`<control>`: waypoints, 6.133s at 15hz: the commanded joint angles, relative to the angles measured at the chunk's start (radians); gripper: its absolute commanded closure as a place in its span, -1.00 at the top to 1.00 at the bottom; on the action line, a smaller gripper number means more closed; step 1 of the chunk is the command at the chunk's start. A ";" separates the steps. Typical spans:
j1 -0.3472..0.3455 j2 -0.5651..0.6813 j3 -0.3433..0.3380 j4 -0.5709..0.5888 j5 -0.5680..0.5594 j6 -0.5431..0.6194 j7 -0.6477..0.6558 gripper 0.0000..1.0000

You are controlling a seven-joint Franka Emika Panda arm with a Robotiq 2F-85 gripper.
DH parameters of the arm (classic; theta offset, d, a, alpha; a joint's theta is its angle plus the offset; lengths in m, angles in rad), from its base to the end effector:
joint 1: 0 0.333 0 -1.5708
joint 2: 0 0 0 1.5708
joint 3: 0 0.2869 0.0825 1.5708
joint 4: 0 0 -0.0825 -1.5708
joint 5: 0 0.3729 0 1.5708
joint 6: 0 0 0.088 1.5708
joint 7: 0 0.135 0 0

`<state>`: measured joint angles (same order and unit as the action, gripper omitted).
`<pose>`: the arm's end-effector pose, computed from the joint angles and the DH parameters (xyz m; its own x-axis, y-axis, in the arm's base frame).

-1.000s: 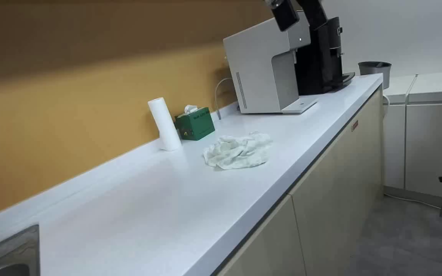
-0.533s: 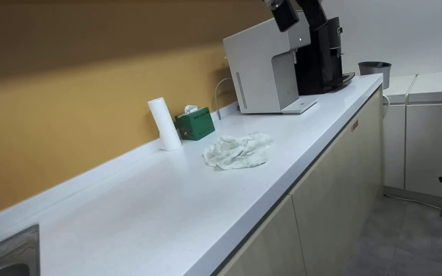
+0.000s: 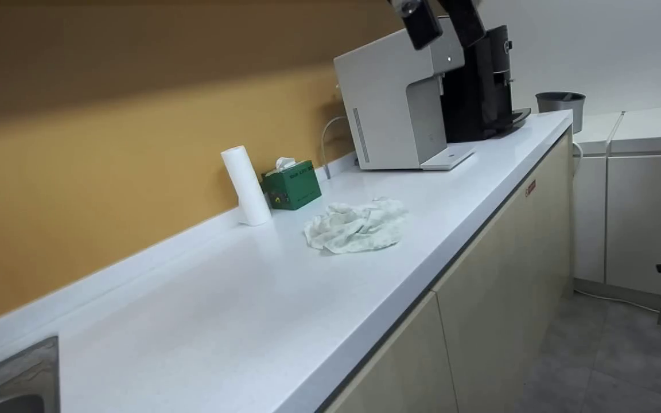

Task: Wipe the kitchen counter with the white towel

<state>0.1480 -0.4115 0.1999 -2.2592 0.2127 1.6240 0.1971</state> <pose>0.3658 0.1652 0.4525 0.9639 0.0962 -0.2484 0.0793 -0.9939 -0.0772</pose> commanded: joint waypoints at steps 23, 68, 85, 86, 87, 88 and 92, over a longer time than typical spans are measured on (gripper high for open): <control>-0.094 0.596 -0.110 0.208 -0.305 0.673 0.113 1.00; -0.012 0.957 -0.206 0.444 -0.140 0.767 0.131 -0.98; -0.143 1.108 -0.401 0.607 -0.119 0.689 0.344 -0.98; -0.155 1.103 -0.410 0.594 -0.112 0.692 0.360 -0.98; -0.163 1.100 -0.422 0.584 -0.110 0.696 0.382 -0.98; -0.170 1.087 -0.432 0.553 -0.106 0.708 0.403 -0.98; -0.188 1.047 -0.469 0.475 -0.097 0.722 0.494 -0.98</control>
<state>-0.0302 0.6361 -0.2377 -1.6866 0.1214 2.3135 0.6014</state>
